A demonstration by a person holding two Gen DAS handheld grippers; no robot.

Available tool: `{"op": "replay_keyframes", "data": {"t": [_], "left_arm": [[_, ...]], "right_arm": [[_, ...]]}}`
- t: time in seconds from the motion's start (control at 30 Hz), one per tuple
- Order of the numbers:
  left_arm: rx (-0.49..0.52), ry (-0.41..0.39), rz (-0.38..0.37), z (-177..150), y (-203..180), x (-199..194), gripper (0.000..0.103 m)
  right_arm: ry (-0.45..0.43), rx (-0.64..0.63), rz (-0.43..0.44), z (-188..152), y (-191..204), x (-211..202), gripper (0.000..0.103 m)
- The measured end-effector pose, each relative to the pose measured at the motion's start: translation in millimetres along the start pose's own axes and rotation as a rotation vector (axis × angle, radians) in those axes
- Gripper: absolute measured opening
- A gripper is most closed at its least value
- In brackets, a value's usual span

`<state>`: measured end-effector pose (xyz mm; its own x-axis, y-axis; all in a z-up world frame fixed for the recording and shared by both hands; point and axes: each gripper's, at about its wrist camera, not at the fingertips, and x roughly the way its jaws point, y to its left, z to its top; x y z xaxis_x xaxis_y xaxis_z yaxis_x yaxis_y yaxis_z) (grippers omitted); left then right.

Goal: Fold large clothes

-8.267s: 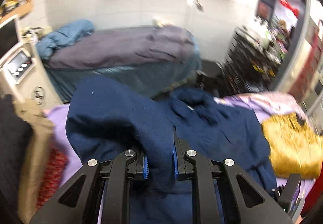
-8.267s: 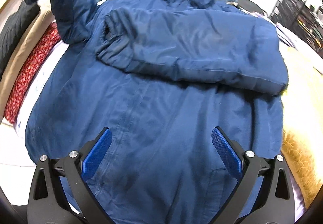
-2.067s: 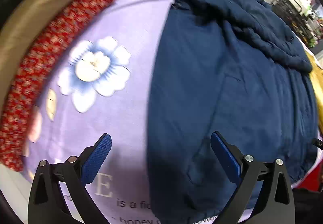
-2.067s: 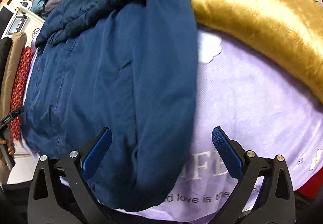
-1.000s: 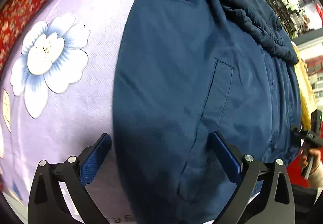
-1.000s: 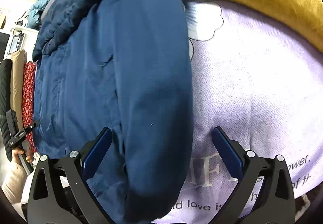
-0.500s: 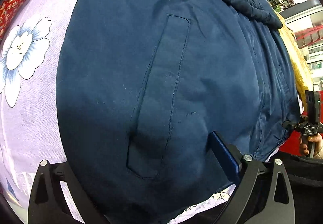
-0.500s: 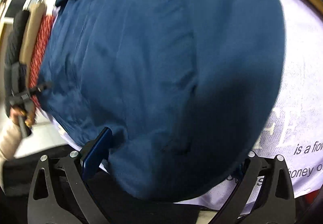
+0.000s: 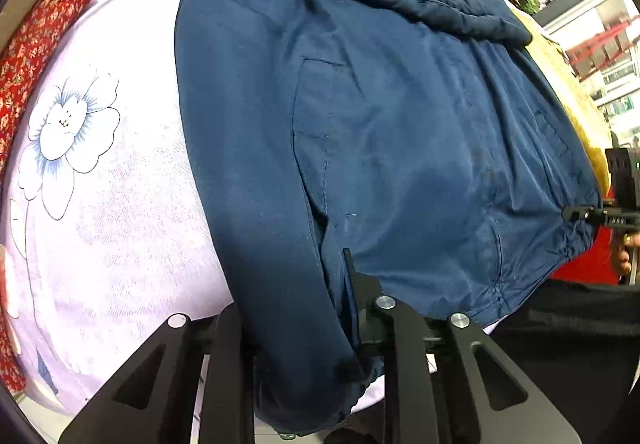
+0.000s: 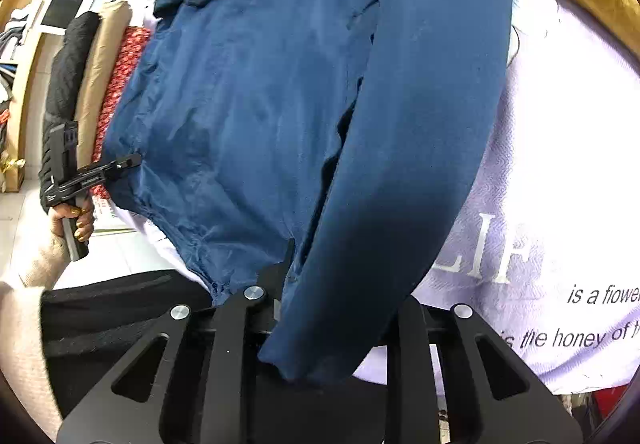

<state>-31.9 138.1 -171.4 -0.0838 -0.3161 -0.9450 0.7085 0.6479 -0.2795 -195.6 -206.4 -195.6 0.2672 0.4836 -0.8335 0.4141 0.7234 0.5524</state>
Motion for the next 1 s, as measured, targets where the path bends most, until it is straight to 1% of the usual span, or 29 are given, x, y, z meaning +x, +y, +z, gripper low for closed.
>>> {"op": "replay_keyframes", "data": {"t": [0.1, 0.23, 0.3, 0.4, 0.47, 0.5, 0.53, 0.63, 0.67, 0.73, 0.83, 0.9, 1.0], "left_arm": [[0.023, 0.009, -0.017, -13.8, -0.8, -11.6, 0.018], [0.027, 0.055, -0.047, -31.3, -0.9, -16.7, 0.018], [0.005, 0.065, -0.056, -33.9, -0.3, -16.7, 0.018], [-0.027, 0.055, -0.050, -17.4, -1.2, -15.5, 0.018], [-0.035, 0.061, -0.030, -2.7, 1.5, -14.6, 0.018], [-0.029, 0.060, -0.024, -3.0, 4.6, -18.1, 0.018], [-0.020, 0.056, -0.019, 4.2, 1.2, -17.7, 0.018], [-0.003, 0.014, -0.014, 25.1, -7.7, -27.0, 0.017], [-0.006, -0.003, -0.015, 22.4, -8.6, -33.8, 0.017], [-0.014, -0.048, -0.011, 33.1, -10.4, -42.8, 0.017], [-0.008, -0.084, 0.003, 54.2, -11.8, -48.5, 0.017], [0.008, -0.107, 0.022, 73.0, -12.2, -50.9, 0.017], [0.021, -0.131, 0.040, 91.4, -9.8, -54.6, 0.017]], "right_arm": [[0.006, 0.001, 0.033, -5.4, 2.9, -9.5, 0.020], [0.046, -0.026, 0.043, -20.2, 2.0, -22.3, 0.019], [0.072, -0.037, 0.042, -31.4, 2.4, -25.0, 0.019], [0.086, -0.012, 0.044, -38.2, 1.2, -18.7, 0.019], [0.082, 0.010, 0.053, -31.0, 0.9, -16.3, 0.019], [0.079, 0.008, 0.056, -24.7, 2.4, -15.1, 0.019], [0.077, -0.002, 0.056, -21.7, 2.8, -15.4, 0.019], [0.059, -0.056, 0.069, -4.6, 14.3, -19.0, 0.019], [0.050, -0.065, 0.074, -1.5, 18.5, -21.1, 0.019], [0.012, -0.078, 0.095, 13.5, 28.1, -23.4, 0.018], [-0.044, -0.097, 0.106, 33.6, 37.5, -29.0, 0.018], [-0.075, -0.112, 0.101, 51.4, 42.7, -32.3, 0.018], [-0.111, -0.138, 0.083, 73.6, 42.9, -38.8, 0.018]]}}
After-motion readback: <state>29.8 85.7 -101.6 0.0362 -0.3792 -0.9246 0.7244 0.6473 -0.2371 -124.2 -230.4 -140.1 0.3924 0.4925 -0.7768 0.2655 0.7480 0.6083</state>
